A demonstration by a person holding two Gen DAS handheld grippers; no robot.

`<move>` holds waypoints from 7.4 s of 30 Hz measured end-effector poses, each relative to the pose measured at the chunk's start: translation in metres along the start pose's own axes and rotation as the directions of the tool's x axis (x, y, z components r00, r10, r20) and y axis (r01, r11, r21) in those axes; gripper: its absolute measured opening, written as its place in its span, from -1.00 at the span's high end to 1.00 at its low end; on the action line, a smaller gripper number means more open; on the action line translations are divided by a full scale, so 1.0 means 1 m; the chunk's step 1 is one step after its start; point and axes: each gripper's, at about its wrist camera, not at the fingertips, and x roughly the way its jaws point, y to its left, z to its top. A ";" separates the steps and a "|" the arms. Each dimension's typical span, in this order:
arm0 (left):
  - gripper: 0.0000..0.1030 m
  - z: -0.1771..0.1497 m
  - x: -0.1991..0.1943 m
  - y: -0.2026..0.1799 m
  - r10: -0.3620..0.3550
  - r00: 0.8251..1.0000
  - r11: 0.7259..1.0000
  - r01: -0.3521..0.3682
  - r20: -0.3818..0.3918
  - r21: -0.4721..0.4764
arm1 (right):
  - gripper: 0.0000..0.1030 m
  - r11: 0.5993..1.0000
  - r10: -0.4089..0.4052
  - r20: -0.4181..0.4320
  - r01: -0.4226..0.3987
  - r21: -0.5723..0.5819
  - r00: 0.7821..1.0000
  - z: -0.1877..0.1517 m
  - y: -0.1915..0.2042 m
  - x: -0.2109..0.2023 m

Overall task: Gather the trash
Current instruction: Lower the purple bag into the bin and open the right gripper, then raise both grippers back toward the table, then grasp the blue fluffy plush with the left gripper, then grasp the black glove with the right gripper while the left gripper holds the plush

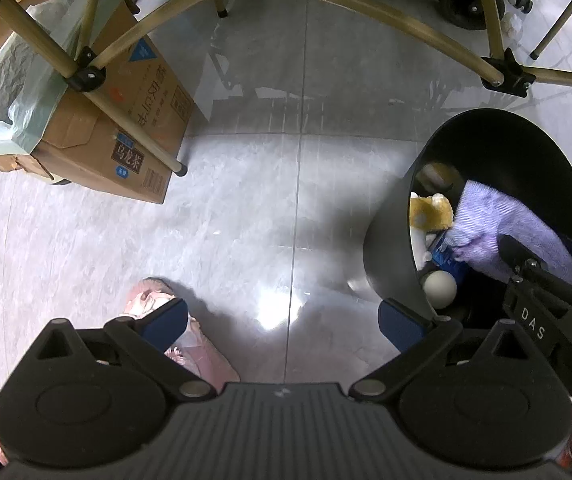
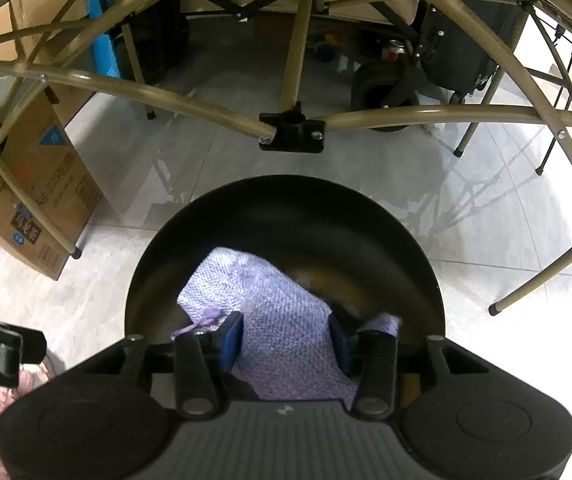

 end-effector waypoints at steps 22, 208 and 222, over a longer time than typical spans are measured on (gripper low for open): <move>-1.00 0.000 0.003 -0.002 0.010 1.000 1.000 -0.010 -0.011 0.007 | -1.00 0.998 -0.032 -0.069 0.035 0.052 0.997 -0.003 -0.009 0.011; -0.51 0.081 -0.192 0.009 -0.083 0.579 0.961 0.262 0.811 -0.088 | 0.13 0.966 0.010 0.589 -0.160 0.203 0.808 0.183 -0.109 -0.097; -0.51 0.079 -0.194 0.008 -0.085 0.568 0.961 0.263 0.819 -0.083 | 0.88 0.961 0.023 0.634 -0.191 0.199 0.773 0.175 -0.111 -0.105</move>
